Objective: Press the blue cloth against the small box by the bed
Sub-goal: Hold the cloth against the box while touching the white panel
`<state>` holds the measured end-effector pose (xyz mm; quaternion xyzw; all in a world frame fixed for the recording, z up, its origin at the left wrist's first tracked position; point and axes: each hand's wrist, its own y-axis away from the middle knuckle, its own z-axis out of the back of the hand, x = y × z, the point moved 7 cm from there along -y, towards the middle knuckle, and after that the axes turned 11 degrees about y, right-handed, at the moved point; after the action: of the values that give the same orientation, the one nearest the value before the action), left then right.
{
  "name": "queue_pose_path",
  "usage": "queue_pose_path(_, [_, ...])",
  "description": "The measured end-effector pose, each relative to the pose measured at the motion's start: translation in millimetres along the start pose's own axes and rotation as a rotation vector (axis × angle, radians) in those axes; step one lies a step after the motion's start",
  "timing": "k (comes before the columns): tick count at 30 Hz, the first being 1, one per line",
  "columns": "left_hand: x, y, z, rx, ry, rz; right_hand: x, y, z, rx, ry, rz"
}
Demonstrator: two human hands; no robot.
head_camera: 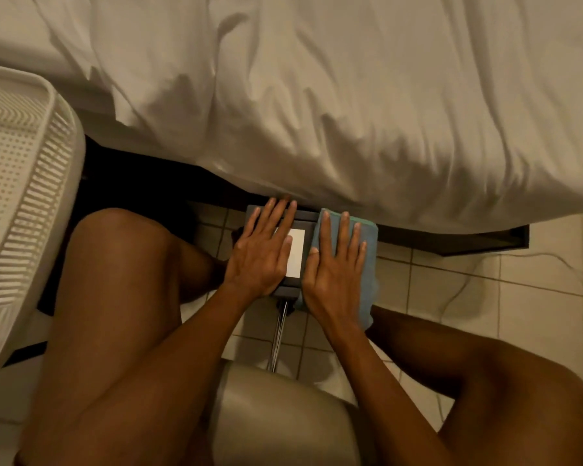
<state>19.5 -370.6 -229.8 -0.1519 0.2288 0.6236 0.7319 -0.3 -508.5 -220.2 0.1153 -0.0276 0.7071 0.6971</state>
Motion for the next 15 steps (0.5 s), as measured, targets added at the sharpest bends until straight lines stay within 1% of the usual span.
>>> queue_pose_path(3, [-0.3,1.1,-0.3,-0.007,0.0,-0.01,3.0,17.5,-5.8,-0.003,0.048,0.03])
queue_pose_path(6, [1.4,0.2,-0.7,-0.003,-0.004,-0.007,8.0,10.5,-8.1,0.021,0.056,0.06])
queue_pose_path(9, [0.1,-0.8,0.0,-0.007,0.001,-0.012,10.7,-5.3,-3.5,0.046,0.024,0.222])
queue_pose_path(10, [-0.8,-0.8,-0.1,-0.006,0.0,-0.013,5.7,-9.9,-1.6,0.049,0.008,0.234])
queue_pose_path(11, [-1.2,-0.7,0.1,-0.006,-0.003,-0.013,-2.2,-13.7,0.0,0.043,-0.006,0.184])
queue_pose_path(14, [-0.2,0.1,0.8,-0.005,-0.002,-0.013,-18.5,-12.8,1.1,-0.028,-0.01,-0.144])
queue_pose_path(15, [0.0,0.5,0.8,-0.005,0.002,-0.018,-14.2,-7.9,-0.4,-0.047,0.002,-0.204])
